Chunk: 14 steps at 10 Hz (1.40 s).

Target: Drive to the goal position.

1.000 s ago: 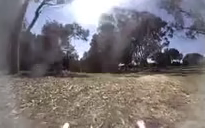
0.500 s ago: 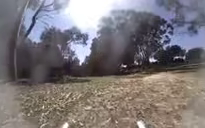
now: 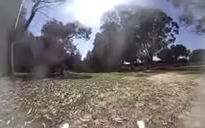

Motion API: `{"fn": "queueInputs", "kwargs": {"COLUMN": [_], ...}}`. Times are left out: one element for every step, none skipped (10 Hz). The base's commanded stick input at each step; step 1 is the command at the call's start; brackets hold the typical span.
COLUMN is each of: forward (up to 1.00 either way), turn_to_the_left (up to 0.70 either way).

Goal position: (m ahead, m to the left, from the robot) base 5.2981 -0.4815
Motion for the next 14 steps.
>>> {"fn": "queueInputs", "kwargs": {"forward": [1.0,1.0,1.0,1.0,1.0,1.0,1.0,1.0,1.0,1.0,1.0,1.0,1.0,1.0], "turn_to_the_left": [0.0,0.0,0.0,0.0,0.0,0.0,0.0,0.0,0.0,0.0,0.0,0.0,0.0,0.0]}}
